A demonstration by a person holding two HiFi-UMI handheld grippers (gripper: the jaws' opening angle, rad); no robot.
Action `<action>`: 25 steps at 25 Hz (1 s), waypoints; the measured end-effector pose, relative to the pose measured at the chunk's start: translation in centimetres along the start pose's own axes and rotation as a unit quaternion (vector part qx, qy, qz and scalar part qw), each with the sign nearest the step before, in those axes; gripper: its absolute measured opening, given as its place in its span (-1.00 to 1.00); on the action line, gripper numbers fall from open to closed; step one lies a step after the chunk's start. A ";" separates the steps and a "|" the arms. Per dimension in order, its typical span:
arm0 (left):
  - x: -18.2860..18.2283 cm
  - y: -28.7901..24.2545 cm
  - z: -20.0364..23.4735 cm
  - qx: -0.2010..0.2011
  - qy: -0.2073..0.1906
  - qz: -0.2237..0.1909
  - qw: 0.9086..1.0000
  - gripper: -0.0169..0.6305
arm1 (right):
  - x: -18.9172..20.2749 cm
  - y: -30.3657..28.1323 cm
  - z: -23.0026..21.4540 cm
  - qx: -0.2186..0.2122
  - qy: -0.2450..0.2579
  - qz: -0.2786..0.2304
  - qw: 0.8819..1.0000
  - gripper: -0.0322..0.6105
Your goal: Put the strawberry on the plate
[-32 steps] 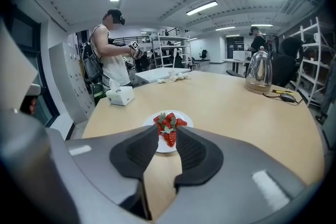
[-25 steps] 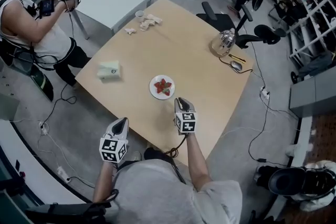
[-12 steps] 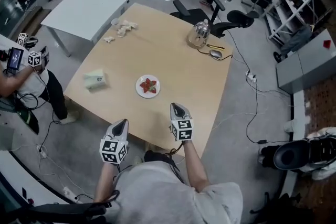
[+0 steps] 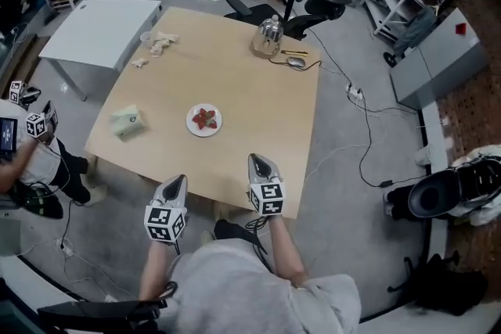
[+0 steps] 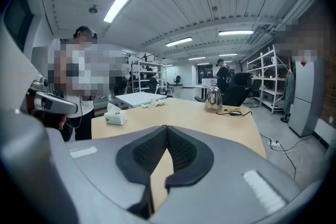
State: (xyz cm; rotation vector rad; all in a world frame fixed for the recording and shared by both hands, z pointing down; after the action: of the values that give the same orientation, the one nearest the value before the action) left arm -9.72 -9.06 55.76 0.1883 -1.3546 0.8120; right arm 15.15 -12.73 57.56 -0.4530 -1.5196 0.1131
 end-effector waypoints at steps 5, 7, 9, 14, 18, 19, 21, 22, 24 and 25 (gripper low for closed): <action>-0.1 1.1 -0.9 0.018 -0.010 -0.005 1.000 -0.89 | 0.5 3.8 0.1 0.022 -0.021 -0.016 0.999 -0.88; 0.0 1.6 -1.1 0.024 -0.015 -0.006 1.000 -0.89 | 0.9 5.2 0.3 0.031 -0.026 -0.020 0.999 -0.88; 0.2 2.1 -1.4 0.030 -0.018 -0.007 0.999 -0.89 | 1.3 6.6 0.5 0.041 -0.029 -0.024 0.998 -0.88; 0.4 3.3 -2.5 0.045 -0.030 -0.006 0.999 -0.89 | 2.0 10.2 0.8 0.062 -0.034 -0.033 0.997 -0.88; 0.8 4.1 -3.1 0.057 -0.038 -0.006 0.998 -0.89 | 2.7 12.4 1.2 0.076 -0.036 -0.038 0.996 -0.88; 0.8 4.3 -3.3 0.060 -0.040 -0.007 0.997 -0.89 | 2.9 12.9 1.4 0.078 -0.037 -0.039 0.995 -0.88; 0.6 4.9 -3.6 0.065 -0.045 -0.009 0.997 -0.89 | 3.2 14.0 1.8 0.082 -0.039 -0.041 0.995 -0.88; 0.5 5.2 -3.8 0.067 -0.048 -0.010 0.997 -0.89 | 3.3 14.4 2.0 0.083 -0.041 -0.041 0.995 -0.88; 0.3 5.7 -4.1 0.069 -0.053 -0.012 0.996 -0.89 | 3.7 15.3 2.4 0.087 -0.047 -0.041 0.994 -0.88; 0.3 6.0 -4.2 0.069 -0.055 -0.014 0.996 -0.89 | 3.8 15.7 2.5 0.088 -0.049 -0.042 0.994 -0.88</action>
State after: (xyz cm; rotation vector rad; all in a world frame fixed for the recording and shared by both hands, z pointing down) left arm -10.07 -2.26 53.05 0.3644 -1.3965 0.8837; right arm 16.18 3.50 55.55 -0.2456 -1.6065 0.2049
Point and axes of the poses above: the fingertips, and each gripper's own axes: y backward along the fingers, z to its left, x out of its underside, the point moved 4 cm from there along y, backward along the fingers, and after that the axes turned 4 degrees about x, right-handed, at the moved point
